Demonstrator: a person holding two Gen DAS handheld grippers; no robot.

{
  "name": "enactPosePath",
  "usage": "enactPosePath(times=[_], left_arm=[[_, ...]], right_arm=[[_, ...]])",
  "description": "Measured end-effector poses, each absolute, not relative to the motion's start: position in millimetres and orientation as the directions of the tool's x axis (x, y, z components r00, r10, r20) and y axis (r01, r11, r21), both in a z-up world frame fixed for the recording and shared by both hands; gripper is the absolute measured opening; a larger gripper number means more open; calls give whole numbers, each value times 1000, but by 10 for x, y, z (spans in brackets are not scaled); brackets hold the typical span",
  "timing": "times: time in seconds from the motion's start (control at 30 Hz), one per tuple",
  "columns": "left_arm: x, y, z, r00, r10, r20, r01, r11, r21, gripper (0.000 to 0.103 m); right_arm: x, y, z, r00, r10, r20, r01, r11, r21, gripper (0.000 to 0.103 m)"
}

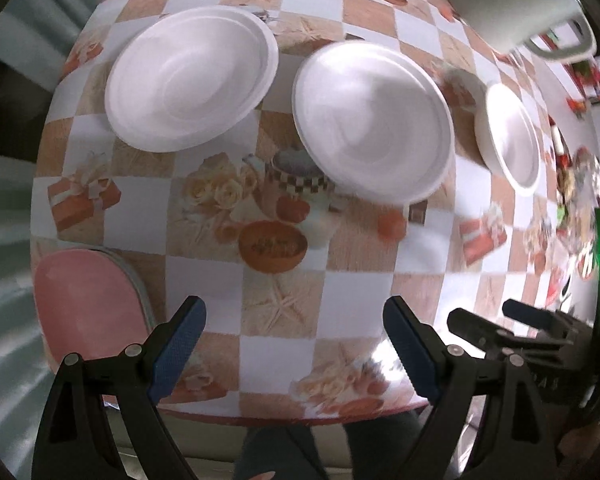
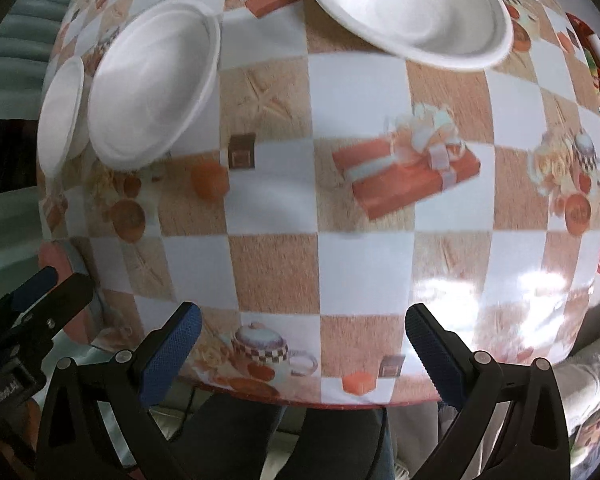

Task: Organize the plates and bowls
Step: 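Move both grippers toward the white paper plates, then grasp a white paper bowl rim with the right gripper while the left gripper grasps a white paper plate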

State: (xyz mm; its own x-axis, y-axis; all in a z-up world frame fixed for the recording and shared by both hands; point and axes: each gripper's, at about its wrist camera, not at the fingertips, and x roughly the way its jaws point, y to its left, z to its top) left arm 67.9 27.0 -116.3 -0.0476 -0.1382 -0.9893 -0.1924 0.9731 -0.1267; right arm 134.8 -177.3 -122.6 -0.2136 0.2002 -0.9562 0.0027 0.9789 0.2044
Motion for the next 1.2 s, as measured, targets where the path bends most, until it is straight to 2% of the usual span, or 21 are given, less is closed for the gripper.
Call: enactPosePath(times=[0.43, 0.73, 0.97, 1.2], left_arm=[[1003, 348, -1487, -41, -136, -990, -362, 926, -112, 92], [1243, 394, -1647, -35, -88, -996, -396, 916, -67, 92], [1330, 570, -1646, 0, -94, -996, -418, 904, -86, 92], [1345, 916, -1713, 17, -105, -994, -440, 892, -102, 92]], right_arm=[[1949, -1684, -1479, -175, 257, -950, 75, 966, 247, 103], [2337, -1480, -1592, -154, 232, -960, 50, 973, 227, 103], [2388, -1411, -1534, -117, 241, -964, 34, 971, 238, 103], [2387, -1622, -1591, -98, 268, -958, 109, 960, 258, 103]])
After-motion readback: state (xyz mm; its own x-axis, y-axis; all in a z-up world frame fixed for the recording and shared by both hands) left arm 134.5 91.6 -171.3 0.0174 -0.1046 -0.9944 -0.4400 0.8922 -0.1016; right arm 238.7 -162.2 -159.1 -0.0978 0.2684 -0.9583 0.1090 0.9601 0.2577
